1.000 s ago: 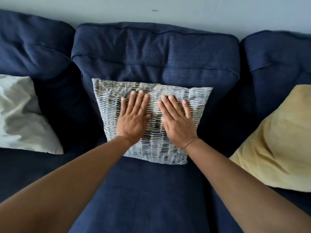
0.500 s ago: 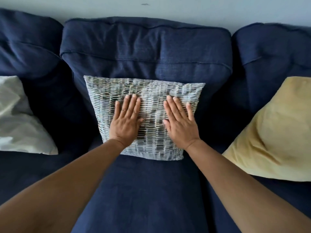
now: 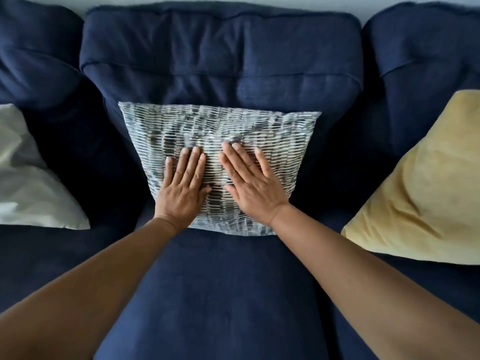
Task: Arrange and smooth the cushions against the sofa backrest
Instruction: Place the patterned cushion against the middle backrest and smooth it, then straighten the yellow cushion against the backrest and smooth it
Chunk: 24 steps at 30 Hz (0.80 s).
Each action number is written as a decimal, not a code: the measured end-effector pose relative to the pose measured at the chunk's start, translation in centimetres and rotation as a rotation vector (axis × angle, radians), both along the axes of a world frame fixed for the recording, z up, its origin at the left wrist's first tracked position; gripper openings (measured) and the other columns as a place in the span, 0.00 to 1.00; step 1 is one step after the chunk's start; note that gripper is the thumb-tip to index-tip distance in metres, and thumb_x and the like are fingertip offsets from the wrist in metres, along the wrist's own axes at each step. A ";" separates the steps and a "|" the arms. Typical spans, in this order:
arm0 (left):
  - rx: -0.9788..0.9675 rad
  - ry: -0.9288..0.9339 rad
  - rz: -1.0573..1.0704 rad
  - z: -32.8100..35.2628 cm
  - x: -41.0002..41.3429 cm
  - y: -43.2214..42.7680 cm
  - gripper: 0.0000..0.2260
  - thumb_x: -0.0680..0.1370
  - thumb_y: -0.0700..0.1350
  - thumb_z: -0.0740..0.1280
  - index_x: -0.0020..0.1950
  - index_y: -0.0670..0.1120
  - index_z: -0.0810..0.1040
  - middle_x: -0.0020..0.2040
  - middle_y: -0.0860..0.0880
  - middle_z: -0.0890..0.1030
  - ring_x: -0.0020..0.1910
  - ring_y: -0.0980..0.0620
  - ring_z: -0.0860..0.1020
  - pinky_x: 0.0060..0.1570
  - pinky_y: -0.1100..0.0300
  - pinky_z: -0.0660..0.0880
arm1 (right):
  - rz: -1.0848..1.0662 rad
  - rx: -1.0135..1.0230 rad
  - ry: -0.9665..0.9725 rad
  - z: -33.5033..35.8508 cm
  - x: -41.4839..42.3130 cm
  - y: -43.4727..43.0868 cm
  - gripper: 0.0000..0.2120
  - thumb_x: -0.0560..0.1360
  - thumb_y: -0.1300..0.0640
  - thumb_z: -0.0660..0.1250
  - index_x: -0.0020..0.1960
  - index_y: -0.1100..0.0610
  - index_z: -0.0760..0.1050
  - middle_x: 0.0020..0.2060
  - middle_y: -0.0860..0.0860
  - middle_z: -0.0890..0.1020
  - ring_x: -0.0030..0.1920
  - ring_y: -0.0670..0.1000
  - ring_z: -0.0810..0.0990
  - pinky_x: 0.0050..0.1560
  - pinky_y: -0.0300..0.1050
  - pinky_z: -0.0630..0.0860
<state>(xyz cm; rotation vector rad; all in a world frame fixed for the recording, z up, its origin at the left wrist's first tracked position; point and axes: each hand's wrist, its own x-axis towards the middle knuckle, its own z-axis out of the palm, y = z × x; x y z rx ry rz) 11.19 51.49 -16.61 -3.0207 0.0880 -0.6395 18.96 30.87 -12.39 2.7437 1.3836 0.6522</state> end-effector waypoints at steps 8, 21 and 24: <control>0.090 0.093 0.103 -2.6 0.4 5.4 0.35 0.83 0.62 0.50 0.82 0.45 0.42 0.81 0.48 0.42 0.80 0.51 0.37 0.78 0.46 0.36 | -0.194 -0.043 0.007 -3.8 5.0 -4.0 0.33 0.83 0.42 0.53 0.81 0.55 0.46 0.80 0.51 0.53 0.79 0.49 0.47 0.77 0.55 0.36; -0.389 -0.068 0.060 5.6 0.0 -6.8 0.27 0.83 0.54 0.58 0.79 0.43 0.63 0.79 0.40 0.63 0.79 0.40 0.60 0.77 0.40 0.56 | -0.295 0.337 0.143 2.4 -1.2 -7.3 0.23 0.80 0.50 0.63 0.73 0.55 0.70 0.72 0.56 0.70 0.69 0.57 0.70 0.63 0.57 0.65; -0.507 -0.012 0.009 7.1 0.2 -11.0 0.23 0.83 0.52 0.60 0.77 0.45 0.67 0.73 0.44 0.71 0.71 0.41 0.70 0.68 0.43 0.69 | -0.428 0.430 0.160 3.4 -2.4 -10.6 0.19 0.80 0.52 0.64 0.70 0.55 0.74 0.66 0.55 0.75 0.62 0.57 0.74 0.60 0.55 0.66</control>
